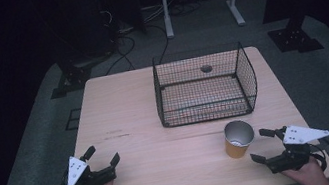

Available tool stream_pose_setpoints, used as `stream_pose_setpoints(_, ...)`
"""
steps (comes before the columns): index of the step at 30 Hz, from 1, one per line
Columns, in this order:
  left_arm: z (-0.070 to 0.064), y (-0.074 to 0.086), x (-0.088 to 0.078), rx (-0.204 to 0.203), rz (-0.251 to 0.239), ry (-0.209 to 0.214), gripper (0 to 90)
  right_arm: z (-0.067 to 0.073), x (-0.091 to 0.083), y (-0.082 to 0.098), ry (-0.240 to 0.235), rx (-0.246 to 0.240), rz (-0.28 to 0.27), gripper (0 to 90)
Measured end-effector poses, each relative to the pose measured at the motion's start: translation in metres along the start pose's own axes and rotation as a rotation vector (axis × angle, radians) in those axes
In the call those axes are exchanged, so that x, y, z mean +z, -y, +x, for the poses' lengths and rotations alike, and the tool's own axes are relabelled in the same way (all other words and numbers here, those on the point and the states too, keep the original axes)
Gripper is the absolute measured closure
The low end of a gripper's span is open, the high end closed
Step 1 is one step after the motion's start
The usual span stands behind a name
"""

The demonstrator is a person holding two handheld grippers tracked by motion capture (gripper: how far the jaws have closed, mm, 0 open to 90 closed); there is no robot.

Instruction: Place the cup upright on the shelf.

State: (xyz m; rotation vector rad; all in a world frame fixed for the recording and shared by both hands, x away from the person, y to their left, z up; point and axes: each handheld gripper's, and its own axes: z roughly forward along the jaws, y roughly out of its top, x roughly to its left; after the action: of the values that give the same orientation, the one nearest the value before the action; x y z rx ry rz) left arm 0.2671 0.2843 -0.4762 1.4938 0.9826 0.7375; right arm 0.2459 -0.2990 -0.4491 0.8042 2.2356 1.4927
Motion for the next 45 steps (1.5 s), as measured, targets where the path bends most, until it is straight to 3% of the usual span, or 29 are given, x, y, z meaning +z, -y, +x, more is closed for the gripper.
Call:
stream_pose_setpoints(7,0.000,0.000,0.000,0.000,0.000,0.002,2.4,0.002,0.009,-0.006,-0.003,-0.005,0.003,7.0)
stream_pose_setpoints(9,-0.001,0.000,0.000,0.001,0.001,0.004,2.4,0.001,0.012,-0.008,0.005,-0.001,0.007,2.4)
stream_pose_setpoints(31,-0.001,0.000,0.000,0.004,0.003,0.008,2.4,0.003,0.042,-0.028,-0.032,-0.012,0.023,2.2)
stream_pose_setpoints(34,-0.001,0.000,0.000,0.003,0.003,0.008,2.4,0.002,0.045,-0.030,-0.034,-0.016,0.034,3.7)
stream_pose_setpoints(36,-0.001,0.000,0.000,0.002,0.002,0.008,2.4,0.002,0.045,-0.030,-0.024,-0.018,0.033,11.5)
stream_pose_setpoints(45,-0.001,0.000,0.000,0.001,-0.001,0.007,2.4,-0.003,0.044,-0.041,-0.064,-0.016,0.052,11.7)
